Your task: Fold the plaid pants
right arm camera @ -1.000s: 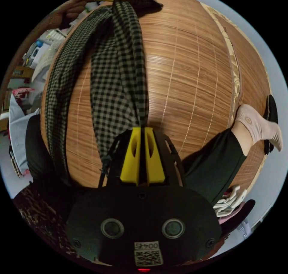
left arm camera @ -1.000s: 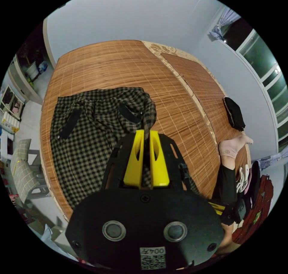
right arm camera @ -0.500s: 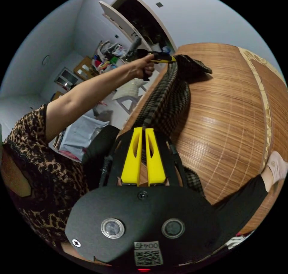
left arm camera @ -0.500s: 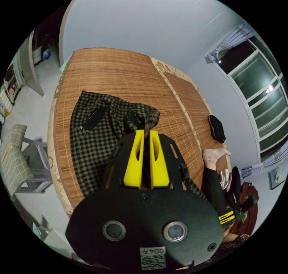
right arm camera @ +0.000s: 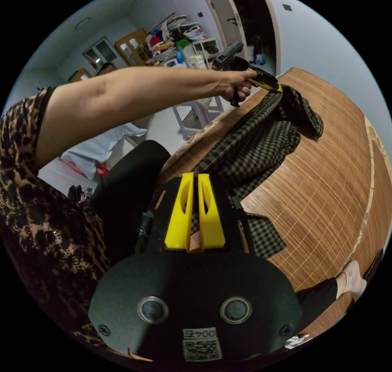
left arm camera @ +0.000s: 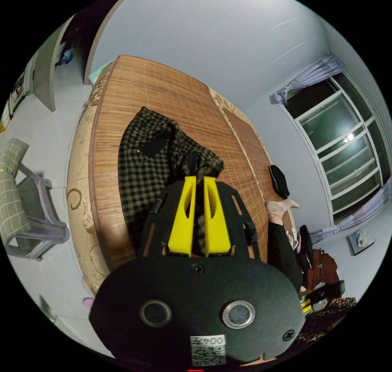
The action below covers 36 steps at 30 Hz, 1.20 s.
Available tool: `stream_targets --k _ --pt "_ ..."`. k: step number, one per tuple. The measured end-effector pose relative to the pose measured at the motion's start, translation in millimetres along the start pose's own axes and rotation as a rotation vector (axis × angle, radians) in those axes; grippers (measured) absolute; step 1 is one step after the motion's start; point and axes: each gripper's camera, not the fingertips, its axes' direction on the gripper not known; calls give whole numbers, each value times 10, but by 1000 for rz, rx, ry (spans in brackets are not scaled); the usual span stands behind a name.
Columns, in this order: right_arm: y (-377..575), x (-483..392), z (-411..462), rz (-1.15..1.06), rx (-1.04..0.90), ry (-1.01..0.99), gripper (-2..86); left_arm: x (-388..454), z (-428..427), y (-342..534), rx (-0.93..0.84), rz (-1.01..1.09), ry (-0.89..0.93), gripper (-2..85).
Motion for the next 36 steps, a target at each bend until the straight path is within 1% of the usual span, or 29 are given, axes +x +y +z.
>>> stream_targets --k 6,12,15,18,20,22,24,25,27,29,31,32,33,34,35,36 --pt "-70 -96 579 -17 -74 -5 20 -565 -48 300 14 -31 34 14" --pt "-59 101 1131 43 -131 -118 29 -1072 -61 580 4 -85 37 20" --pt "-24 222 1457 81 -189 -138 39 -1275 -66 724 -17 -118 -12 28" --pt "12 254 1702 51 -237 -151 78 -1421 -117 860 -16 -128 -40 47" --pt "27 290 1699 31 -203 -208 104 -1537 -206 958 -4 -151 -30 64" --pt "27 314 1606 9 -189 -214 97 -1639 -298 1040 3 -178 -6 70" --pt "48 342 1422 -24 -124 -189 79 -1748 -423 1144 27 -214 27 65" --pt "67 390 1313 -28 -79 -165 66 -1824 -532 1236 65 -248 57 55" --pt "97 507 1200 -1 10 -106 58 -1889 -696 1384 113 -272 67 42" --pt "73 698 1223 53 56 -43 67 -1801 -821 1571 129 -230 -17 30" --pt "25 805 1342 70 59 24 79 -1578 -793 1717 137 -124 -24 23" --pt "-14 851 1468 61 16 70 83 -1418 -682 1805 105 -52 -2 19" --pt "-28 872 1538 56 -15 88 85 -1342 -614 1851 85 -22 -4 17" --pt "-38 911 1677 49 -82 113 82 -1195 -474 1946 49 44 -41 15" --pt "-13 942 1783 49 -129 134 78 -1070 -330 2044 13 102 -122 13" --pt "13 950 1773 52 -97 147 76 -1024 -261 2092 -5 124 -165 12"
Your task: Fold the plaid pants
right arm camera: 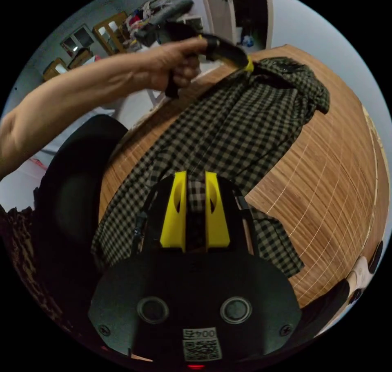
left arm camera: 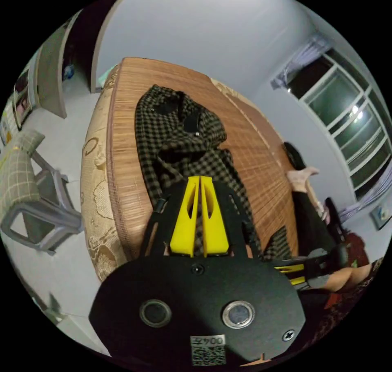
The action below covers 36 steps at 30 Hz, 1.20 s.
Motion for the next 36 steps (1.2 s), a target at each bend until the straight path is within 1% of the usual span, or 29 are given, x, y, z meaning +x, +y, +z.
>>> stream_targets --k 2,3,6,9,10,11,12,14,15,16,17,19,22,25,27,30,31,33,35,36 --pt "78 55 -2 3 -11 34 67 136 218 181 -85 83 -118 9" --pt "97 76 -6 7 -21 36 66 145 249 230 -98 90 -127 9" --pt "227 248 -45 38 -84 -5 64 133 242 508 -101 102 -43 7" --pt "370 538 -118 97 -114 -140 65 50 216 756 -114 119 64 5" --pt "377 735 -168 127 -121 -223 65 -12 215 826 -115 105 108 5" --pt "363 1023 -266 193 -74 -312 65 -81 217 873 -113 86 146 3" --pt "358 1201 -336 244 -18 -358 66 -114 223 886 -115 78 162 3" --pt "330 2011 -591 471 233 -529 83 -217 258 918 -130 54 196 3" --pt "315 2211 -634 526 290 -561 91 -233 262 928 -130 52 197 3" --pt "269 2592 -679 622 385 -619 104 -252 264 952 -129 53 191 3" --pt "198 2947 -662 711 442 -671 116 -257 262 976 -126 61 178 3" --pt "72 3411 -572 822 490 -734 130 -267 262 1004 -126 73 165 4" --pt "-148 3973 -369 962 487 -748 156 -378 279 1038 -130 59 204 4" --pt "-300 4308 -145 1040 447 -758 149 -551 304 1066 -134 21 290 3" --pt "-341 4446 -52 1067 479 -803 138 -598 308 1076 -137 21 308 3" --pt "-404 4626 27 1095 535 -834 90 -632 314 1083 -144 36 317 1" --pt "-434 4682 41 1090 548 -845 57 -660 315 1086 -145 34 327 1" --pt "-459 4746 -10 1069 612 -890 33 -707 318 1086 -147 29 347 1" --pt "-517 4766 -343 1035 737 -818 18 -761 320 1081 -151 27 373 1" --pt "-560 4763 -453 1013 755 -792 16 -770 319 1079 -152 29 380 1"
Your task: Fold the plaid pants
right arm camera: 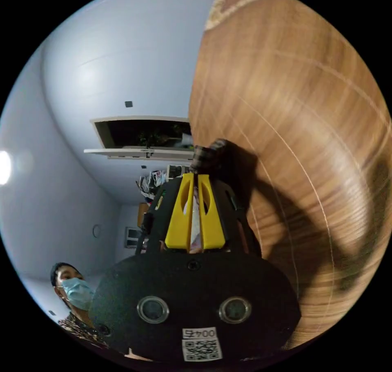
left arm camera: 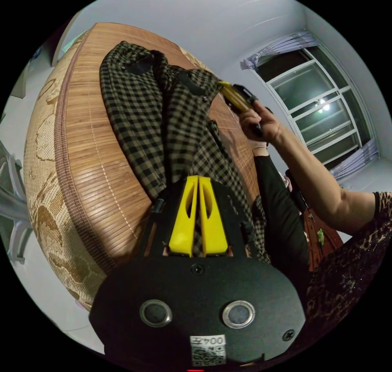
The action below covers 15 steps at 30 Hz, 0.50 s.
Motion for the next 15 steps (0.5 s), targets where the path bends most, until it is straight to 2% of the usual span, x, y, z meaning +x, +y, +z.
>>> stream_targets --k 3,5,10,13,15 --pt "-149 -657 61 -183 -7 121 8 -7 -9 -13 -10 34 38 1" --pt "-232 -1111 356 -311 -82 261 8 -27 -21 -29 -11 33 47 1" --pt "-307 -1387 1365 -421 -246 527 26 -100 -27 -87 -19 -9 55 1" --pt "-283 -1305 1943 -458 -377 472 51 -89 -25 -134 -24 -10 43 2" --pt "-230 -1341 2057 -473 -375 409 66 -83 -26 -161 -24 -12 40 3"
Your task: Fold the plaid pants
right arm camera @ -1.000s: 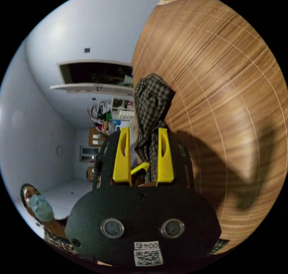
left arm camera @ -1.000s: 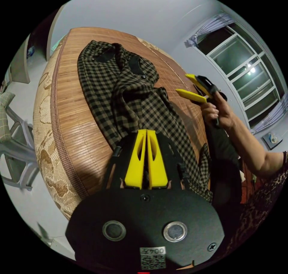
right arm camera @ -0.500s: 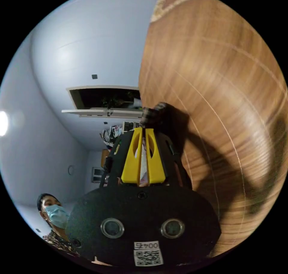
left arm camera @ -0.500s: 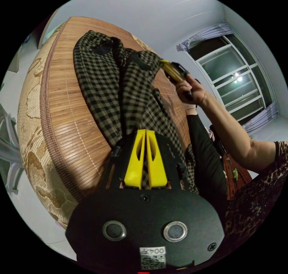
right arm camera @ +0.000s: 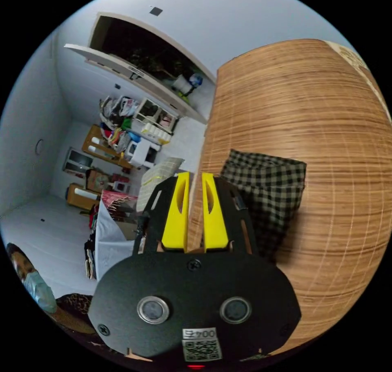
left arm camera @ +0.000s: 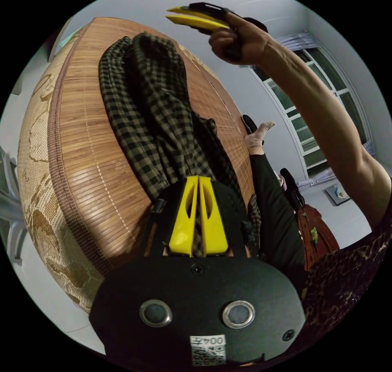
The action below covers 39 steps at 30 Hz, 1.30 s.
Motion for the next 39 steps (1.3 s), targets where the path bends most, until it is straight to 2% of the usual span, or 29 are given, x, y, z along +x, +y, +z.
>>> stream_targets --k 4,7,12,17,21,25,27,30,32,34,36,38,39 --pt "280 -132 -268 -73 58 -59 85 4 -5 -74 1 -12 12 8" --pt "878 -63 -557 -117 35 20 89 41 -51 -131 16 -1 46 18" --pt "2223 191 -719 -123 -60 121 115 84 -410 -216 198 7 98 40" --pt "2999 388 -564 -193 -32 117 129 -7 -656 -789 338 -102 -105 83" --pt "3089 573 -464 -214 12 189 121 -33 -573 -1609 271 -134 -230 102" --pt "2961 824 -514 -99 4 58 124 10 -311 -2386 174 -160 -353 115" --pt "2947 914 -510 -68 1 69 124 46 -194 -2594 157 -168 -378 115" --pt "2968 1061 -469 1 6 18 111 80 -24 -2805 122 -203 -436 96" --pt "2967 1080 -410 11 -19 3 88 160 67 -2869 123 -211 -444 43" --pt "2968 1053 -362 0 -50 34 68 400 49 -2898 182 -153 -464 30" --pt "2988 1021 -348 -9 -52 70 60 838 -29 -2918 263 10 -504 22" --pt "3022 1001 -343 -15 -49 104 54 1297 -100 -2891 352 255 -643 16" --pt "3030 1004 -332 -13 -55 115 53 1314 -98 -2897 361 279 -680 15"
